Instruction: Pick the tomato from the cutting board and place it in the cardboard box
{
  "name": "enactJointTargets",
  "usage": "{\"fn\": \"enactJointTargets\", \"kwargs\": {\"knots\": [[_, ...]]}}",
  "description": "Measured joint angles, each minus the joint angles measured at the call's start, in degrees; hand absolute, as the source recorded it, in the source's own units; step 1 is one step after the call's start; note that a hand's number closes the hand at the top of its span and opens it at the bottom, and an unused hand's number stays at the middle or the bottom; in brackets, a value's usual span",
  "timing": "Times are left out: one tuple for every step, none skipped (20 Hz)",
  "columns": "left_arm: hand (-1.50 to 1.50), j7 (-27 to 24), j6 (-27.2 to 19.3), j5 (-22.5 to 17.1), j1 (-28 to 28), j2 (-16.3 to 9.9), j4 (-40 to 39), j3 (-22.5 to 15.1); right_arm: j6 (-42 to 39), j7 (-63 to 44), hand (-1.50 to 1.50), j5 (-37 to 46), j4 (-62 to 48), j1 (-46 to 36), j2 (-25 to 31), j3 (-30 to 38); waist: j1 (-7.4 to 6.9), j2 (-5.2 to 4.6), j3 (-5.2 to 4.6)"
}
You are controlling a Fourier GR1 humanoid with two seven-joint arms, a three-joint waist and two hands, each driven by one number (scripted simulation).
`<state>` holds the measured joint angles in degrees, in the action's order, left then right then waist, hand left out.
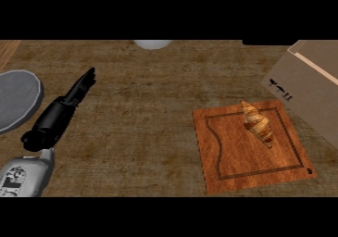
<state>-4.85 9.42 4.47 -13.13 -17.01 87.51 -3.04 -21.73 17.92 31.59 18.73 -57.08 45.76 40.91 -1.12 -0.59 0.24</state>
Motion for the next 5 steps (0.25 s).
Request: {"fn": "enactJointTargets", "kwargs": {"knots": [[0.00, -0.03, 0.28, -0.23, -0.10, -0.20, -0.12, 0.25, 0.13, -0.99, -1.50, -1.79, -0.97, -0.23, 0.61, 2.03, -0.01, -0.03, -0.02], [0.00, 0.22, 0.15, -0.05, -0.09, -0.04, 0.31, 0.04, 0.30, -1.09, -1.50, -3.24, -1.91, 0.39, 1.50, 3.77, -0.14, -0.11, -0.02], [0.00, 0.48, 0.21, -0.16, -0.15, 0.03, 0.62, 0.06, 0.85, -1.45, -1.50, -4.52, -2.80, 0.82, 2.08, 5.31, -0.29, -0.18, 0.00], [0.00, 0.45, 0.12, 0.01, -0.40, 0.27, 0.43, -0.10, 0.85, -1.74, -1.50, -5.62, -3.53, 1.16, 3.09, 6.56, -0.34, -0.26, 0.01], [0.00, 0.52, 0.23, -0.03, -0.46, 0.37, 0.46, -0.17, 1.24, -1.69, -1.50, -6.63, -4.11, 1.57, 3.87, 7.75, -0.53, -0.37, 0.02]]}}
